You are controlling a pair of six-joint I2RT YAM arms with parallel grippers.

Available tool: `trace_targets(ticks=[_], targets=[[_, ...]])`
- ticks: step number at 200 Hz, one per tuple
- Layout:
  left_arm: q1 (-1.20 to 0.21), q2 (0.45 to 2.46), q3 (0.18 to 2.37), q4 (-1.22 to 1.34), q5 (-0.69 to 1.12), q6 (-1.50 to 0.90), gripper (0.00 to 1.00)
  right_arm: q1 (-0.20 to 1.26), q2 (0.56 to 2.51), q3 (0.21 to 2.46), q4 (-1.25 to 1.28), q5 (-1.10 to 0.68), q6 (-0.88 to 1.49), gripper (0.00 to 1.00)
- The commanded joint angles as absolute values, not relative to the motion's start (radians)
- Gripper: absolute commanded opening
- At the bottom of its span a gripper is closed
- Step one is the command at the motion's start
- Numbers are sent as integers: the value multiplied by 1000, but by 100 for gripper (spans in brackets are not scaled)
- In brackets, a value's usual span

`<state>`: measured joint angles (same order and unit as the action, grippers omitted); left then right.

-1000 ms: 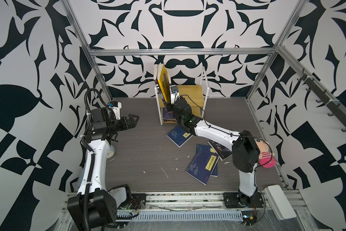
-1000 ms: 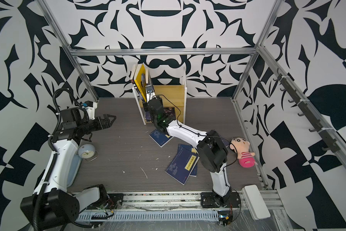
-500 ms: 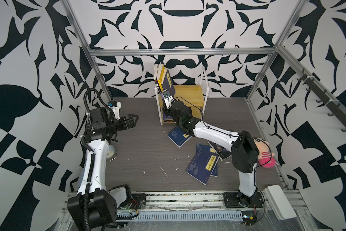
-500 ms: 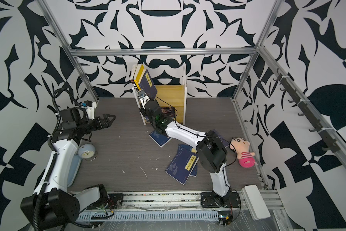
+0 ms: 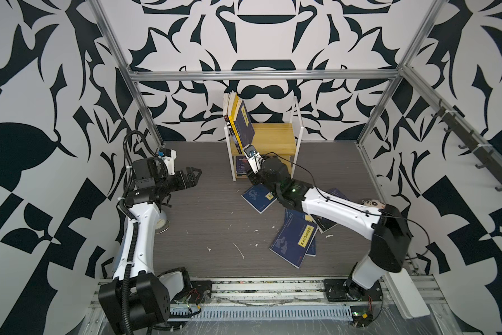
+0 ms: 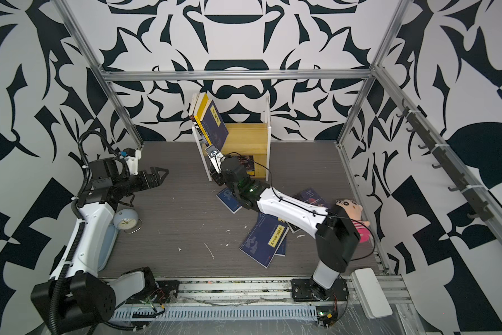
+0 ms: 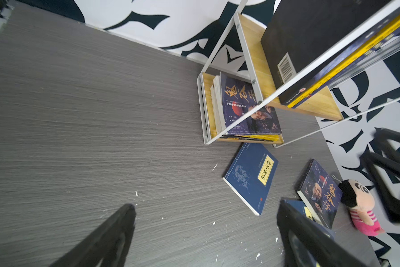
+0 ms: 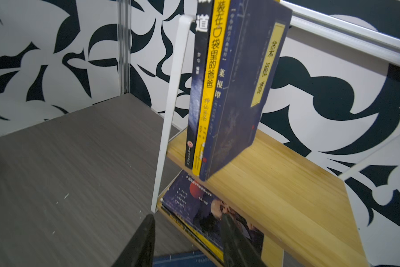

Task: Stacking books/files
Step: Place the book on the bookshelf, then move the book to the center of the table.

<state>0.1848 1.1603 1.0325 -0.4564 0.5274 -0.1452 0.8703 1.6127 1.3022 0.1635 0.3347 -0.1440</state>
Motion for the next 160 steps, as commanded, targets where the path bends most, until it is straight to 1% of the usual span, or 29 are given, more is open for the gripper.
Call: trace_targets(ticks=[1,21,41,46,61,86,115,160], targets=[[152,1183,994,-401,574,-184,100,837,1507,1228,76,315,7,55],[102,1206,951,-344,570,-230,100,747,1434,1100,88,257,189,64],[47,1235,896,-270,563,-315,100,651,1391,977,135,202,363,66],[36,1244,878,-246,562,-345,100,633,1387,950,156,162,393,66],[6,1265,819,-147,557,-446,100,590,1393,883,226,137,446,64],[-28,1328,785,-78,548,-531,100,508,1467,839,306,80,514,56],[-35,1356,785,-74,511,-526,100,457,1592,812,466,35,517,55],[-35,1355,786,-85,483,-520,100,419,1801,825,695,-41,522,54]])
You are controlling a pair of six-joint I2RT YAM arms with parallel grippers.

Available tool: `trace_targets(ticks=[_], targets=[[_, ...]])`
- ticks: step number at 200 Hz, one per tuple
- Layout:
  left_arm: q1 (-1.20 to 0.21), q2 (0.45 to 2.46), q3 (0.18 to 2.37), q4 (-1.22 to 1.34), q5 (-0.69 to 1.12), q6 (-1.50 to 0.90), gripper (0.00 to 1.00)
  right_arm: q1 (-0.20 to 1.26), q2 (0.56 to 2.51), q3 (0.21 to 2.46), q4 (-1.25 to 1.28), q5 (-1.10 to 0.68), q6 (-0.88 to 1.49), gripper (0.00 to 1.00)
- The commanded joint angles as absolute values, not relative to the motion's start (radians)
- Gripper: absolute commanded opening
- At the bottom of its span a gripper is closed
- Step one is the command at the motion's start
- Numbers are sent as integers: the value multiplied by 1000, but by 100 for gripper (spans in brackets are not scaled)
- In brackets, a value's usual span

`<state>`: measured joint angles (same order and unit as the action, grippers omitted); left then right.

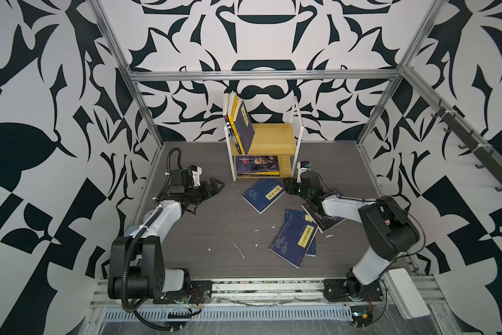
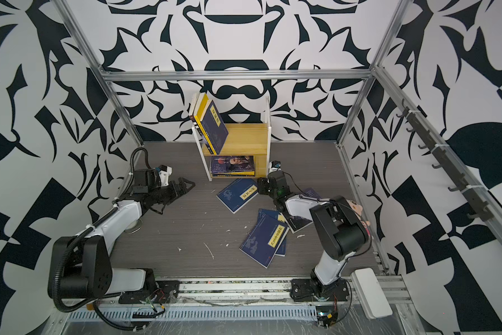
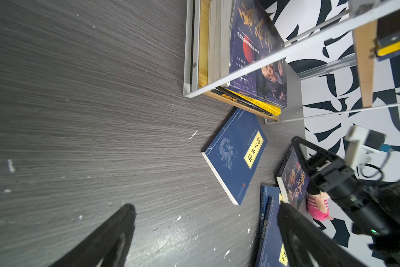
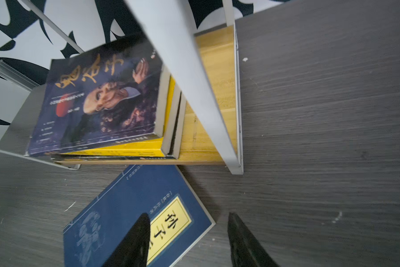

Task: Stacking books/files
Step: Move the book to the center of the table.

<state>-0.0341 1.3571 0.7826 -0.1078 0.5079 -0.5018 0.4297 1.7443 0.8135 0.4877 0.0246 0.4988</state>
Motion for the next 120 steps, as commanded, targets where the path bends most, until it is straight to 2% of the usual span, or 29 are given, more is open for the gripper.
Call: trace_targets(ticks=[1,81,120], targets=[[-36,1355,787,-85,481,-520,100,419,1805,826,698,-43,522,54],[-34,1371,804,-104,466,-512,100,413,1942,871,752,-89,530,53],[-35,1400,823,-130,455,-496,100,426,1930,828,759,-186,579,47]])
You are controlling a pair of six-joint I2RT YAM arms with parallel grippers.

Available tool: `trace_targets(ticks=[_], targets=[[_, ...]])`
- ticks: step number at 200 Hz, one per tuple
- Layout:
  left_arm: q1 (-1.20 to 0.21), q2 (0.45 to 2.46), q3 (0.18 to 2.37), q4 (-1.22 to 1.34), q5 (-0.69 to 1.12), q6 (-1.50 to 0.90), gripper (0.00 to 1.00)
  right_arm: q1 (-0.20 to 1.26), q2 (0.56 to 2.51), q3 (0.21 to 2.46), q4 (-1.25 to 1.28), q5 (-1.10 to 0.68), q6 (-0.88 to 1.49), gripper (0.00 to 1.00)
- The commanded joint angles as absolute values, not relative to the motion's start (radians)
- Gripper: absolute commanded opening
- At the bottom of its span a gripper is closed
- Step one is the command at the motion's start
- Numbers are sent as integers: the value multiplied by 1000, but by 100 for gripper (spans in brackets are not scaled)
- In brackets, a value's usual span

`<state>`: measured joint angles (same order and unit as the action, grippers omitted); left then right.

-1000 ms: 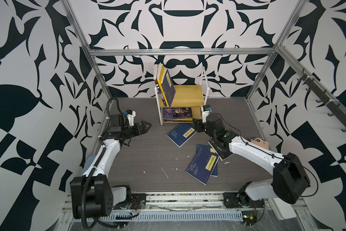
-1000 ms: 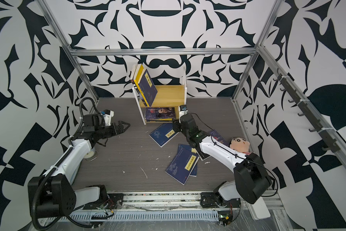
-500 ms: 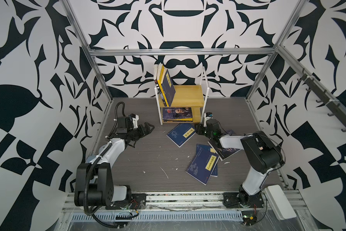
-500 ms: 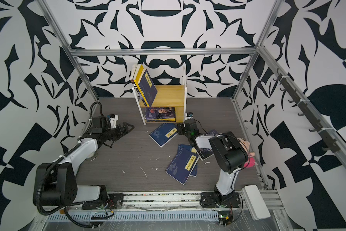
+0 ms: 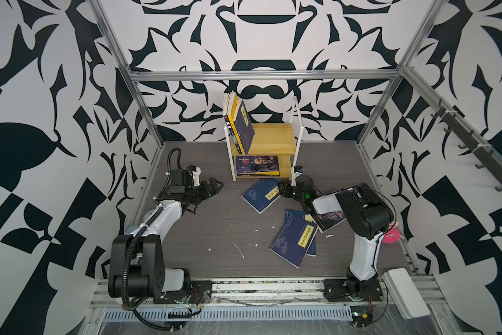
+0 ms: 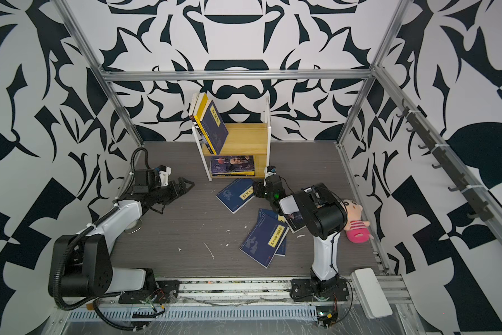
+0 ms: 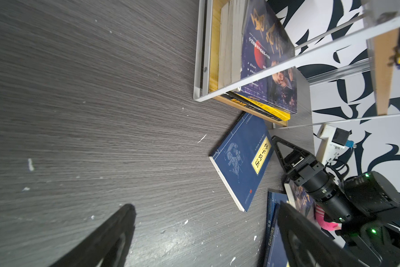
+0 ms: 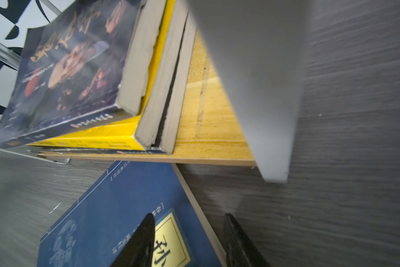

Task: Stacking books/files
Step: Move the book to the center of the table, then pick up the book from the center of the table.

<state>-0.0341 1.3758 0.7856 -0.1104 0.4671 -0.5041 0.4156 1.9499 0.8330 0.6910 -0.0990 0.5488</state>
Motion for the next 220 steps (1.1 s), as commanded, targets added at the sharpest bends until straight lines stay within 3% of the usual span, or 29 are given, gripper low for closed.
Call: trace_targets(ticks=[1,97,135,146,220], targets=[[-35,1401,823,-129,454,-495,100,427,1930,828,758,-188,579,46],[-68,1579,863,-179,412,-482,98,724,1806,787,566,-300,589,42],[-72,1672,919,-230,381,-516,86,676,1720,753,529,-172,713,43],[-77,1695,929,-237,382,-524,78,658,1724,769,510,-153,760,43],[-120,1777,945,-240,410,-567,49,678,1849,863,523,-208,1029,38]])
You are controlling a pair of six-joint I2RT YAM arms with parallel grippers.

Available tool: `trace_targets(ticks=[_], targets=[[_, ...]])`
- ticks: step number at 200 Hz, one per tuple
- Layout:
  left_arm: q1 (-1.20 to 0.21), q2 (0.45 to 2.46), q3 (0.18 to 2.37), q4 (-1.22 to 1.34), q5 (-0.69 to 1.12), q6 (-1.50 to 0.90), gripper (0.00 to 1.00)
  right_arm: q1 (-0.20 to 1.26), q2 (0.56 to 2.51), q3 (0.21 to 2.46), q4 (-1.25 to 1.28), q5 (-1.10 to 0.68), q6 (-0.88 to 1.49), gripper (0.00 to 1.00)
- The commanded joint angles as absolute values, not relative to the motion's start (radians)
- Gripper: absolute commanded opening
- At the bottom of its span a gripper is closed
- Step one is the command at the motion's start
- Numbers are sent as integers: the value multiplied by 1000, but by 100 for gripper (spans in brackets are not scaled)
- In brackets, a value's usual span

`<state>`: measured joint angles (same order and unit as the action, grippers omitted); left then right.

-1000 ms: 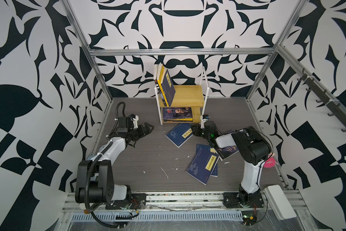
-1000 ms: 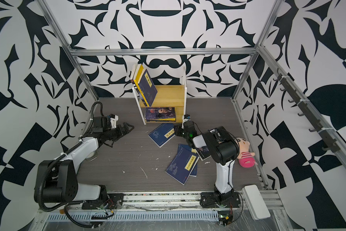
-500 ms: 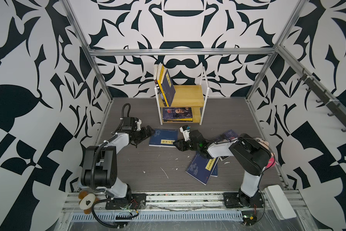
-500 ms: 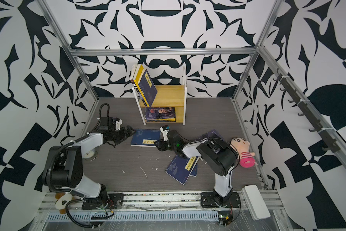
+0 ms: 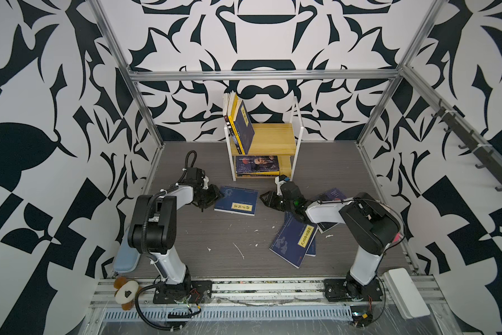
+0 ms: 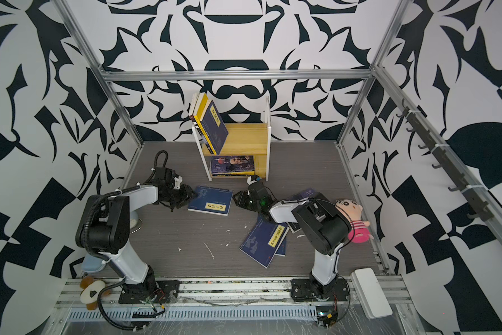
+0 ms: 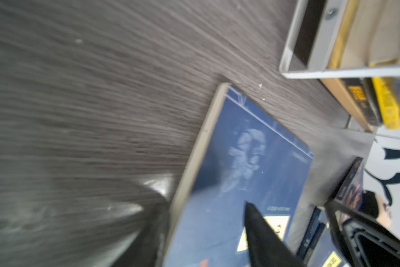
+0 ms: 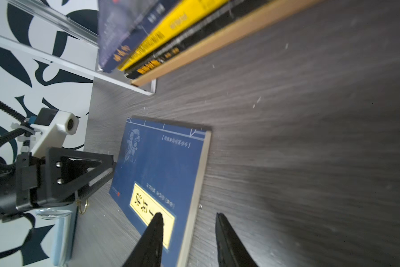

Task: Stacking books/files
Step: Pick up the book from the center of the table.

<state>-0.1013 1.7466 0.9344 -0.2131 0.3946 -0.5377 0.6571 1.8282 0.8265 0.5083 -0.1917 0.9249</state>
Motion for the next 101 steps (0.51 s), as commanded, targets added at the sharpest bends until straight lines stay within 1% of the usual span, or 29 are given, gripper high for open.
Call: trace_targets(ticks=[1,12,50,75,101], targets=[[-120,1777,945,-239,410,-567,49,679,1851,864,524,-208,1030,38],[-134,1784,943,-238,414,-569,46,687,1867,868,536,-217,1049,38],[-166,1803,934,-229,422,-576,43,708,1907,872,643,-264,1130,38],[-174,1809,925,-219,426,-582,42,707,1872,872,694,-299,1154,38],[-178,1811,921,-215,428,-581,42,707,1815,892,672,-322,1132,37]])
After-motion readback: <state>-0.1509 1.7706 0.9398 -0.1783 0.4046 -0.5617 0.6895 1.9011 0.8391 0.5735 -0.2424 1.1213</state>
